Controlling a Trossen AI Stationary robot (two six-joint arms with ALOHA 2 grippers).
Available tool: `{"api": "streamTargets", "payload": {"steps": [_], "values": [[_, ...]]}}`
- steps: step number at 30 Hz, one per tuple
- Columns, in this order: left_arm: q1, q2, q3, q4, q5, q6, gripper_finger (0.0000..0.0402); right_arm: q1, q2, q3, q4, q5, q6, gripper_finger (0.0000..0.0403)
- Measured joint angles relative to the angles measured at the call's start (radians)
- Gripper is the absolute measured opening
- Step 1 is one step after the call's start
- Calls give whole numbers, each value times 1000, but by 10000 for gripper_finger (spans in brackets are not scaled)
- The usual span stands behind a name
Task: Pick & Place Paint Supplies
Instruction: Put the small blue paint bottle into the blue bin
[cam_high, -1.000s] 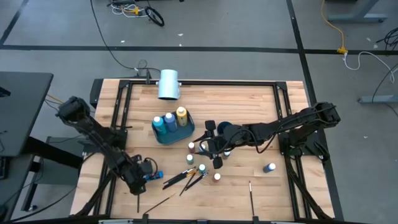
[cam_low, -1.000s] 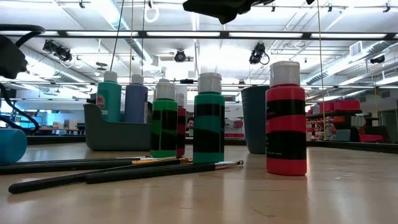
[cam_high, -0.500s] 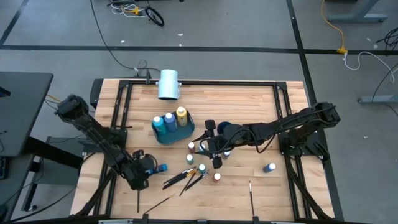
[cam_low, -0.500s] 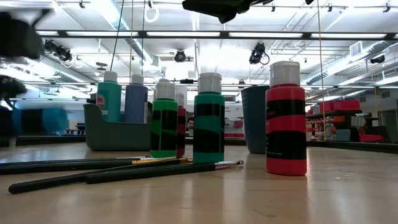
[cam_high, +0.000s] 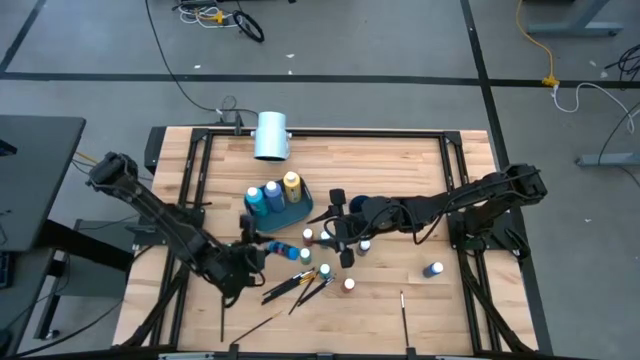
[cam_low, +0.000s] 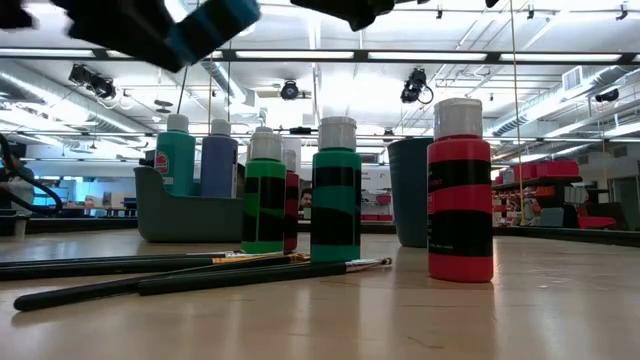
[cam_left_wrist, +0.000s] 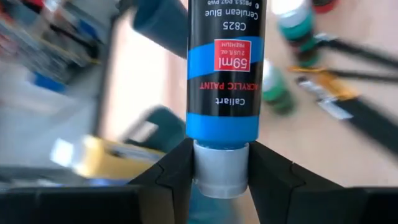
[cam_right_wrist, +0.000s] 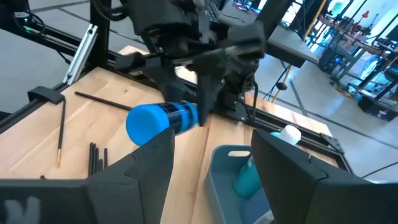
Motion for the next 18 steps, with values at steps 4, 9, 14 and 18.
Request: {"api": "streamTargets", "payload": {"steps": [4,9,14,18], "values": [[68,0,2,38,-117,224,133,0,0,0,0,-3,0,220],[143,0,2,137,-186,520,133,-2,0,0,0,-1,0,220],[199,0,2,219,-180,760,146,-2,0,0,1,0,6,220],[235,0,2,269,-180,893,135,-2,0,0,16,2,12,220]]}}
